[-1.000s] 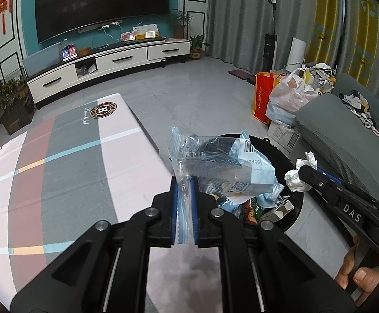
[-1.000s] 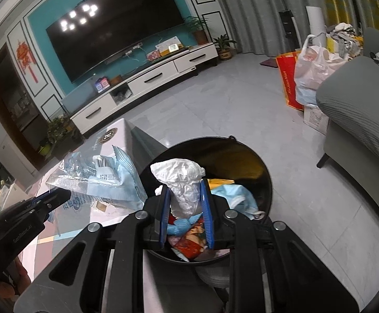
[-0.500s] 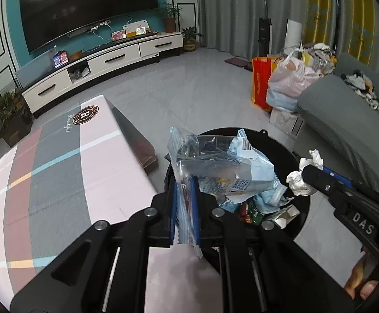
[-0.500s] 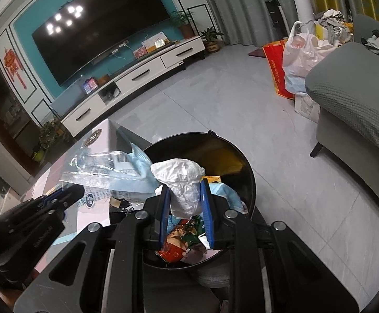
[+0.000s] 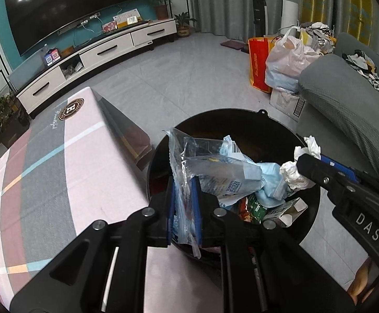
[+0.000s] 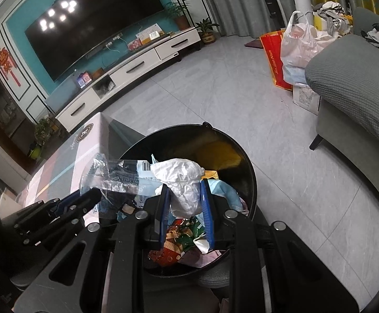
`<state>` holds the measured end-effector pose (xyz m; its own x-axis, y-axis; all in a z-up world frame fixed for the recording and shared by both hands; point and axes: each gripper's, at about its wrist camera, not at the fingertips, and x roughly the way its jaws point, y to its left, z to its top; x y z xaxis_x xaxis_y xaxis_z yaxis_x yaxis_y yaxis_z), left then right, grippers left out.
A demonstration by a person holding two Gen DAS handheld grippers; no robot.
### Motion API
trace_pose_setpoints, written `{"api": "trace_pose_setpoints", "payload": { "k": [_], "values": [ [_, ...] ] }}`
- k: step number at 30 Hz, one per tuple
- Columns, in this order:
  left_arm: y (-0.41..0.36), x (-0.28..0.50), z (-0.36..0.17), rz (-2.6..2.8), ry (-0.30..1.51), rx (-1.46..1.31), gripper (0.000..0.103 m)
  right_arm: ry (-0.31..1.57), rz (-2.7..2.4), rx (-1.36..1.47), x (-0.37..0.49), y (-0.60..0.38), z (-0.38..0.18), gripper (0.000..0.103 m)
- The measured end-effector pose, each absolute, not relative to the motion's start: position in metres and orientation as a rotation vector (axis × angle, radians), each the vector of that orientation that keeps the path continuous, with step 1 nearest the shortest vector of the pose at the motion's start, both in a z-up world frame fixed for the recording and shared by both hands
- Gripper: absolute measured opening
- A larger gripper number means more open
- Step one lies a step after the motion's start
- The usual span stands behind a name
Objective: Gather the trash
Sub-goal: 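Lower both items into the bin and open the right then left gripper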
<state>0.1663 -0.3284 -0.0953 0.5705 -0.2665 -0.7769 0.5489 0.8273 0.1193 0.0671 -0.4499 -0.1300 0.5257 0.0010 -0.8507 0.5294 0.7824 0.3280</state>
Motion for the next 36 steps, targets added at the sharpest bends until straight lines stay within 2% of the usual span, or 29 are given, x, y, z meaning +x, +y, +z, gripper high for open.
{"api": "trace_pose_setpoints", "payload": {
  "k": [36],
  "values": [
    [-0.335, 0.172, -0.106, -0.495, 0.872, 0.399, 0.015, 1.031, -0.342, 0.621, 0.075, -0.450, -0.143, 0.024]
  ]
}}
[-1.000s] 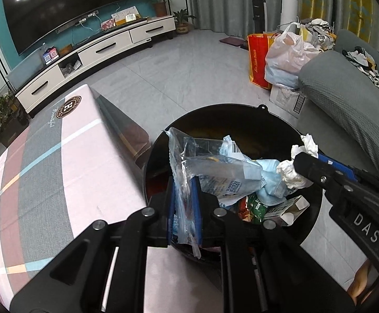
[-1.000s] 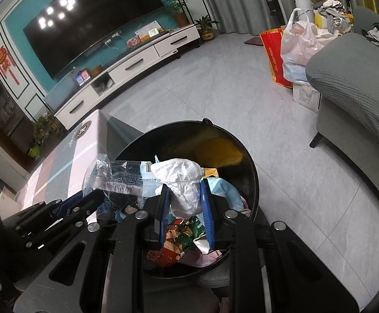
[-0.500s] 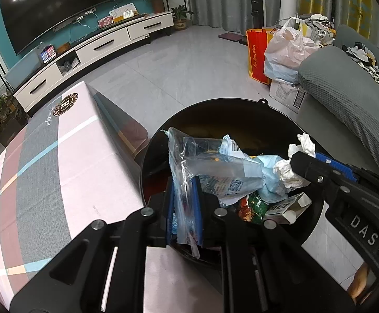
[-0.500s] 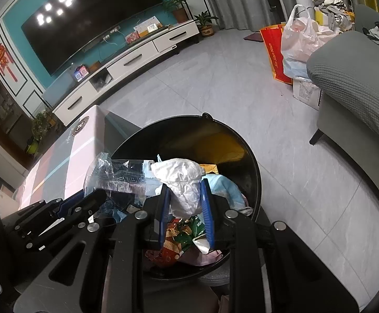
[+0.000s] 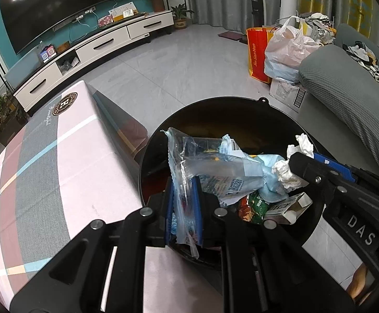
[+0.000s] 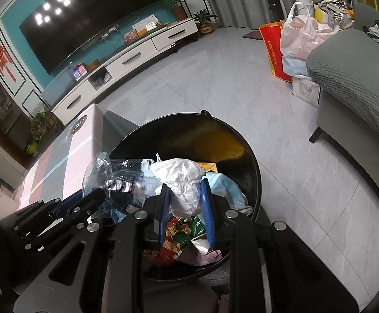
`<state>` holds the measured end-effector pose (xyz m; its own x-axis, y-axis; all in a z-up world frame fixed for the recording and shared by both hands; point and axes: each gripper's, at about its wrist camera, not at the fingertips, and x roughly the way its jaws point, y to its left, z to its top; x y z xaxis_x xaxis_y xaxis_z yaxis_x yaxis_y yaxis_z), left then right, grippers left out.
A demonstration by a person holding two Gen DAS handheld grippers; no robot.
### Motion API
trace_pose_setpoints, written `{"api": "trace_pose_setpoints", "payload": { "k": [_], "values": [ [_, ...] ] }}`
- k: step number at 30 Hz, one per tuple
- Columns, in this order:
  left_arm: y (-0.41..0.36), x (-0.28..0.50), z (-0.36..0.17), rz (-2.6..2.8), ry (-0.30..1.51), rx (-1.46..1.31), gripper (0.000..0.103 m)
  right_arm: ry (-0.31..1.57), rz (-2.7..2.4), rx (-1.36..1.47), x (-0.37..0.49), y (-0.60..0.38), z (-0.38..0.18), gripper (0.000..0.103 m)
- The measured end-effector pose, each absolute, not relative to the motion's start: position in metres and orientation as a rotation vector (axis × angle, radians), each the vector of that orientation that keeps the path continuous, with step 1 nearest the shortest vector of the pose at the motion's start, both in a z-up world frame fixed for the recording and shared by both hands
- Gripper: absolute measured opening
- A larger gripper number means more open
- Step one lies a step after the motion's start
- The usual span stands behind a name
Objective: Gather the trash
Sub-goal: 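Lower both items into the bin and open the right then left gripper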
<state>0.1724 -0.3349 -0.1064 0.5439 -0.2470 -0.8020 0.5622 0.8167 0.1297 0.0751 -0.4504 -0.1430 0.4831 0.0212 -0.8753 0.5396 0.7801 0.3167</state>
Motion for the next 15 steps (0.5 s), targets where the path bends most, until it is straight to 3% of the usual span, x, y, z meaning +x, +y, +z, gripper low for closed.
{"api": "trace_pose_setpoints", "payload": {
  "k": [15],
  "values": [
    [-0.3340, 0.1726, -0.1089, -0.490, 0.872, 0.406, 0.017, 1.033, -0.345, 0.621, 0.0757, -0.4517, -0.1458, 0.024]
  ]
}}
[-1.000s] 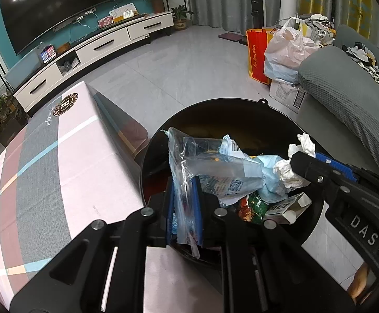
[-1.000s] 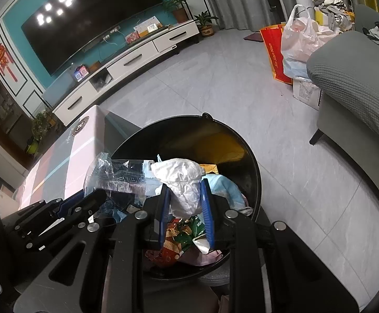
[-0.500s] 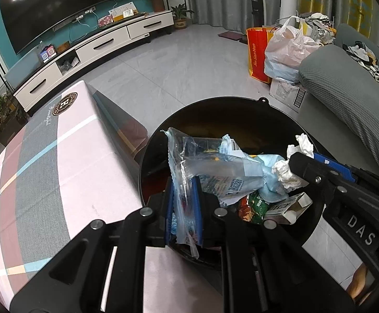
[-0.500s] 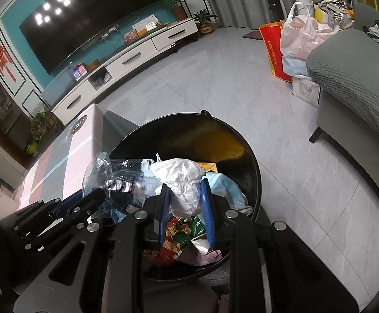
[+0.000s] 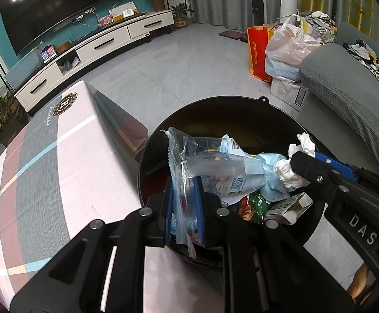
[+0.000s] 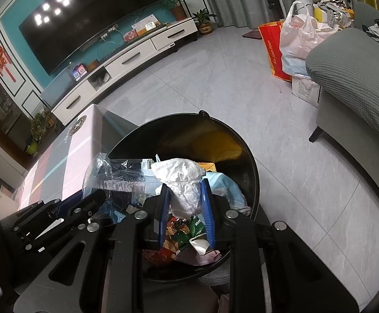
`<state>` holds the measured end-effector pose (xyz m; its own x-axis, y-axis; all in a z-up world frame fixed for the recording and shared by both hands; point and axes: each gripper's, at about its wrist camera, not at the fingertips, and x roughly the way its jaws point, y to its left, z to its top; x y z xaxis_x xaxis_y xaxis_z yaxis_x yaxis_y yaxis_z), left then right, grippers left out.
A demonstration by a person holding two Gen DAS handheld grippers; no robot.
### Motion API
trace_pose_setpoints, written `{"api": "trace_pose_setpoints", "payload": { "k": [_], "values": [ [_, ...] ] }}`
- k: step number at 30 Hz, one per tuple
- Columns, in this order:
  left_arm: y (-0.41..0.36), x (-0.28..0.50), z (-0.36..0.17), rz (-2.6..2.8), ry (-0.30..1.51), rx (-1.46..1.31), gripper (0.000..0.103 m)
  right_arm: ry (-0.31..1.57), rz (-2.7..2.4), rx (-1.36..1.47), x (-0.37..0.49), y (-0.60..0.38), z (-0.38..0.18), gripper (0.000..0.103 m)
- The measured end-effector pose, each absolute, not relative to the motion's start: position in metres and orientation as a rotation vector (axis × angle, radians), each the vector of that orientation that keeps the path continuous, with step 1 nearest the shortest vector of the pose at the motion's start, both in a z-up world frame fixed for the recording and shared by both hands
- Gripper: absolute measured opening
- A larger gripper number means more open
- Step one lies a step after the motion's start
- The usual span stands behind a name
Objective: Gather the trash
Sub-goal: 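Lower both items into the bin and open the right then left gripper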
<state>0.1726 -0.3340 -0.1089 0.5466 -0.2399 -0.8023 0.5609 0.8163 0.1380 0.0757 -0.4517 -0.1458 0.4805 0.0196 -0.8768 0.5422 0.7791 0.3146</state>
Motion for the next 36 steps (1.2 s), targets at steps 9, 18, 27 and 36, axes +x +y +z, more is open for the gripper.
{"api": "trace_pose_setpoints", "payload": {
  "k": [9, 18, 27, 36],
  "values": [
    [-0.3348, 0.1719, -0.1084, -0.491, 0.870, 0.407, 0.017, 1.032, -0.353, 0.620, 0.0741, -0.4511, -0.1461, 0.025],
    [-0.3358, 0.1721, -0.1045, -0.490, 0.867, 0.403, 0.023, 1.034, -0.357, 0.619, 0.0721, -0.4504, -0.1448, 0.027],
    [-0.3346, 0.1732, -0.1034, -0.491, 0.870, 0.400, 0.025, 1.036, -0.364, 0.599, 0.0729, -0.4484, -0.1446, 0.029],
    [-0.3343, 0.1734, -0.1038, -0.490, 0.870, 0.399, 0.033, 1.034, -0.371, 0.587, 0.0747, -0.4493, -0.1430, 0.038]
  ]
}}
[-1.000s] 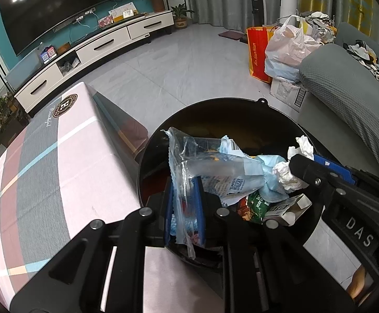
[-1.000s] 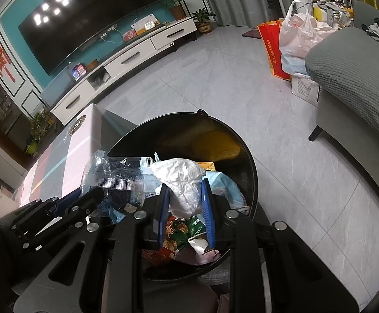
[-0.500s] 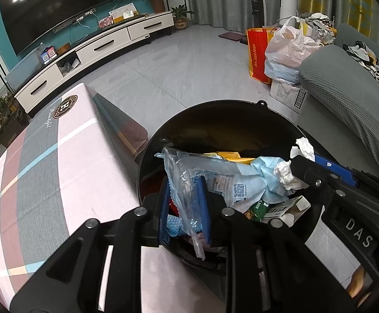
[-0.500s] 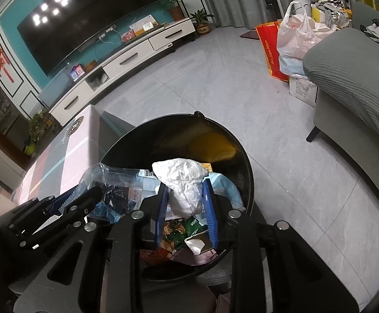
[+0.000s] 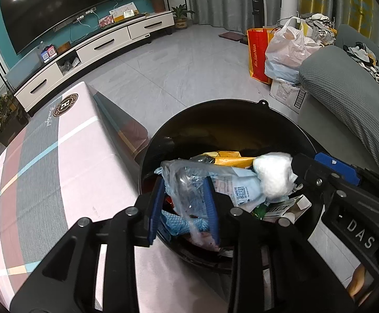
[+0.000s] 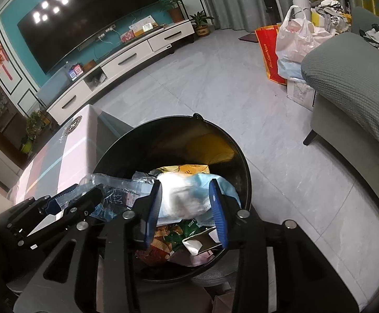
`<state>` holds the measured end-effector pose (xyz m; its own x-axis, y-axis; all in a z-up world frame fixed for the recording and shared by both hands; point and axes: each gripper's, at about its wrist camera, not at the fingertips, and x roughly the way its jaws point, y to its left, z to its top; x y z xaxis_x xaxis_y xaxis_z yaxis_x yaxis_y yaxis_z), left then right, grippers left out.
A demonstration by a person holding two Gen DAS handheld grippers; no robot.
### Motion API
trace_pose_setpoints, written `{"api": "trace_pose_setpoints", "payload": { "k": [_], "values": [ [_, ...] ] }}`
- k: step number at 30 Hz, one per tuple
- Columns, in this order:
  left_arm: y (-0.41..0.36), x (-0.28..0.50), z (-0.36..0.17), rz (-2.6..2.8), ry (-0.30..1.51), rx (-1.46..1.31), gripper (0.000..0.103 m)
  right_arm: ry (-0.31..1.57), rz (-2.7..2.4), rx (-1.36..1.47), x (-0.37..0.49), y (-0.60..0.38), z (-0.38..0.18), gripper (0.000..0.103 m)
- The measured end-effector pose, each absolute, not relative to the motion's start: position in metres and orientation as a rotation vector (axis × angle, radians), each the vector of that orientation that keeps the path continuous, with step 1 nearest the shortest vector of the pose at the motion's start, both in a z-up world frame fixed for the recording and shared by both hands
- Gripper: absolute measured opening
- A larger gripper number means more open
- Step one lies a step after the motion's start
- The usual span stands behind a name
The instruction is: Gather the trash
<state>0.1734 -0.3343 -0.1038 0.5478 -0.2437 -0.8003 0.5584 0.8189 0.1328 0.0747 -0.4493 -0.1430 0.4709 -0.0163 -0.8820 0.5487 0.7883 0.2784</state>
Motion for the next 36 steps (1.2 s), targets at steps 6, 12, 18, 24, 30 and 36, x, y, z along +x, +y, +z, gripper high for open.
{"api": "trace_pose_setpoints", "payload": {
  "k": [6, 12, 18, 24, 30, 36],
  "values": [
    [-0.334, 0.174, -0.104, -0.491, 0.870, 0.395, 0.037, 1.033, -0.373, 0.584, 0.074, -0.450, -0.142, 0.040],
    [-0.332, 0.175, -0.101, -0.491, 0.867, 0.388, 0.043, 1.031, -0.378, 0.577, 0.075, -0.450, -0.142, 0.044],
    [-0.331, 0.173, -0.097, -0.491, 0.858, 0.382, 0.050, 1.030, -0.381, 0.575, 0.074, -0.451, -0.141, 0.046],
    [-0.329, 0.173, -0.094, -0.486, 0.852, 0.378, 0.060, 1.016, -0.386, 0.570, 0.074, -0.452, -0.136, 0.050],
    [-0.323, 0.173, -0.090, -0.469, 0.841, 0.371, 0.072, 1.006, -0.392, 0.560, 0.074, -0.449, -0.132, 0.056],
    [-0.313, 0.173, -0.086, -0.444, 0.838, 0.359, 0.081, 0.993, -0.395, 0.547, 0.072, -0.447, -0.125, 0.061]
  ]
}}
